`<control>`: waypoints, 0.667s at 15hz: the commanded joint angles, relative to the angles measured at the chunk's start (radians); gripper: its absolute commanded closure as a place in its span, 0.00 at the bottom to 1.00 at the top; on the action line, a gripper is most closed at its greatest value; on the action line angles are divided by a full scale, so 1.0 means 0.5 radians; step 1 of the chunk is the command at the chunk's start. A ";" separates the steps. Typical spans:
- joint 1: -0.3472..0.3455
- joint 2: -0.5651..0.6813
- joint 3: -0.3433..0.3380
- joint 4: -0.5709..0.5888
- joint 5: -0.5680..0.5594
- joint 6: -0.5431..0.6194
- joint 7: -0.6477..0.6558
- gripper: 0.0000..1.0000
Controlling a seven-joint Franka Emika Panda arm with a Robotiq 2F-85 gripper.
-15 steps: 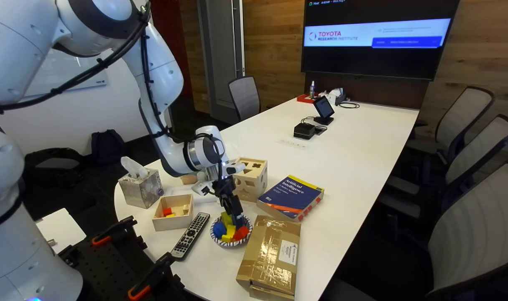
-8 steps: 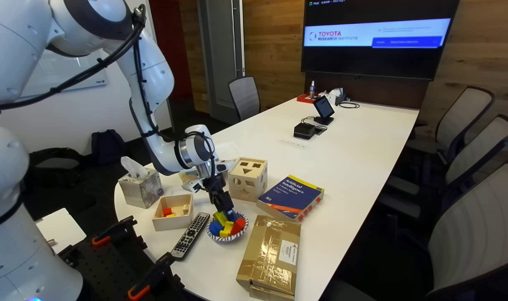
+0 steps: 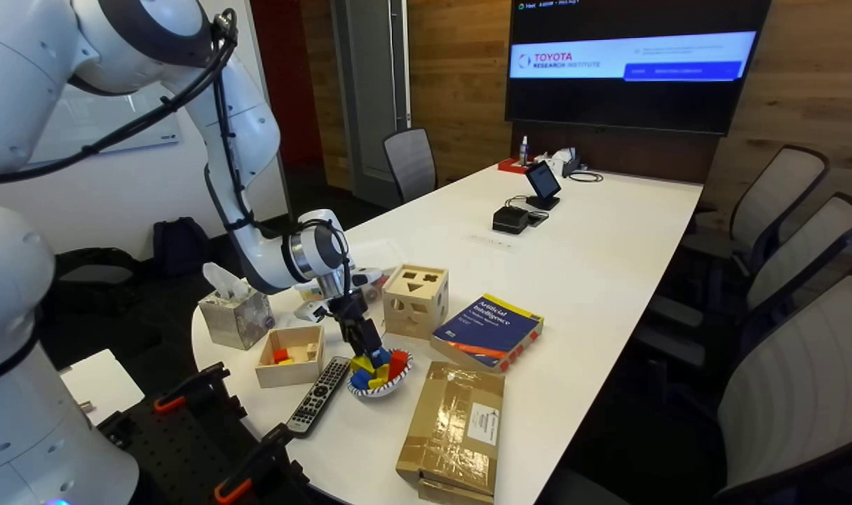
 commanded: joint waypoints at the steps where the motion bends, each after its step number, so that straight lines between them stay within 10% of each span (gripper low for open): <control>1: 0.007 0.003 -0.005 0.002 0.016 -0.001 -0.012 0.00; 10: -0.060 -0.015 -0.014 0.007 0.020 -0.002 -0.035 0.00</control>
